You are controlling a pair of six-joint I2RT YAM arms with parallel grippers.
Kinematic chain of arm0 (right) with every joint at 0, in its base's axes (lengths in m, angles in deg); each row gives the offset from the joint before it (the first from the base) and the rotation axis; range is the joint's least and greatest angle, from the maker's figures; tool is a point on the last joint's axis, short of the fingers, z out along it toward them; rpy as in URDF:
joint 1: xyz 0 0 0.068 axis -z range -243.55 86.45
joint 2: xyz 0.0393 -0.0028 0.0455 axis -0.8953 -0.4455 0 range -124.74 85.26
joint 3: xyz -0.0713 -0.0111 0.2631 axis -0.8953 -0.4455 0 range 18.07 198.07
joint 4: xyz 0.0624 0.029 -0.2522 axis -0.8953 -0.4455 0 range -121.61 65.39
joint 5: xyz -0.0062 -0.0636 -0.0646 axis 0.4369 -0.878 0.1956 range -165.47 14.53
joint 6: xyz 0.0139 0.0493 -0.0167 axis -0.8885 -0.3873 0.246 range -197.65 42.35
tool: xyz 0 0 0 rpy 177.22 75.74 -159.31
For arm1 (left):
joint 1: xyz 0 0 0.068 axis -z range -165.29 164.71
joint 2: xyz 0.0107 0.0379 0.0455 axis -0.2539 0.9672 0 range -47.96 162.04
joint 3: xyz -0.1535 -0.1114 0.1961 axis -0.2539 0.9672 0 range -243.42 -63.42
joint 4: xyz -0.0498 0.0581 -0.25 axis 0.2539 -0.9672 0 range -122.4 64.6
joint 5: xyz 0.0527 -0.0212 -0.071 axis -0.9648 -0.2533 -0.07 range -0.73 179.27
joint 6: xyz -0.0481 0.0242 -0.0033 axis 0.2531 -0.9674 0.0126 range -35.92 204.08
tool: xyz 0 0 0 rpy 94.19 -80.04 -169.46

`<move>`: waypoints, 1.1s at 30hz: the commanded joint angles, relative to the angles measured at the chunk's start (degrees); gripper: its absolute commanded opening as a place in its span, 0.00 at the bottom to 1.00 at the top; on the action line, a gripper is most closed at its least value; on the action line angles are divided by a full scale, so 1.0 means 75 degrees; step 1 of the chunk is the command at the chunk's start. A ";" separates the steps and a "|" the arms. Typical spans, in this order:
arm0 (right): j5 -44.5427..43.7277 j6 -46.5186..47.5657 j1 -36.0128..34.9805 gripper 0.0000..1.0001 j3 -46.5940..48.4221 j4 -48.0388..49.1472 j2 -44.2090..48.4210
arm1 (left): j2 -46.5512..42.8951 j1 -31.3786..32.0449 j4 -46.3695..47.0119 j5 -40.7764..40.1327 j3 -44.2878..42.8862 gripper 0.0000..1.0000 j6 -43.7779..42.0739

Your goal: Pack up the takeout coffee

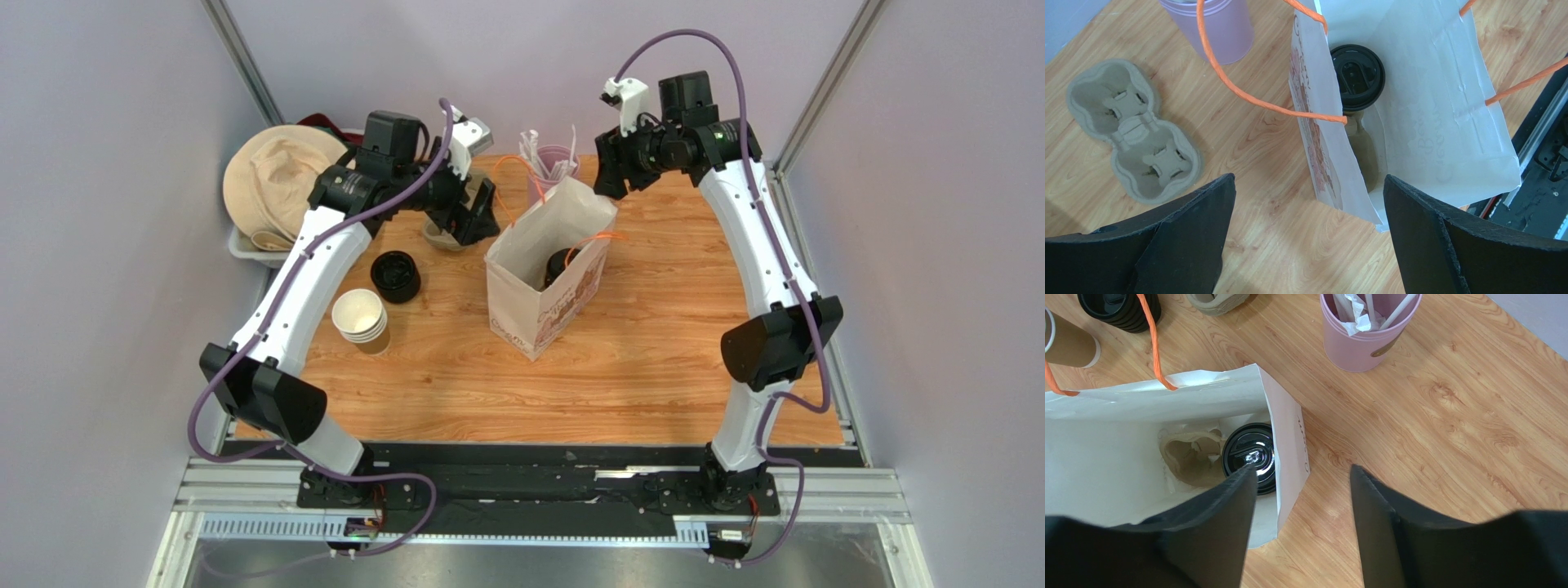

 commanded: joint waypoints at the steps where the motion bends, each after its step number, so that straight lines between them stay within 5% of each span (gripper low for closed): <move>1: 0.0226 -0.0078 -0.0094 0.54 0.0432 -0.0270 -0.0136 | -0.0017 0.0180 -0.0028 -0.0133 0.0064 0.99 -0.0174; 3: 0.0238 -0.0020 -0.0118 0.46 0.0327 -0.0364 -0.0183 | 0.0053 0.0192 -0.0016 -0.0168 0.0065 0.99 -0.0139; 13: 0.0191 0.0168 -0.0247 0.42 -0.0189 -0.0469 -0.0043 | 0.0334 0.0286 0.0043 -0.0320 -0.0017 0.99 -0.0162; 22: -0.0535 0.0016 -0.0282 0.09 -0.0762 -0.0200 0.0308 | 0.0475 0.0403 0.0078 -0.0320 -0.0029 0.99 -0.0174; 33: -0.2047 -0.0968 -0.0493 0.00 -0.1571 -0.0375 0.1328 | 0.0709 0.0438 0.0207 -0.0320 -0.0122 0.99 -0.0209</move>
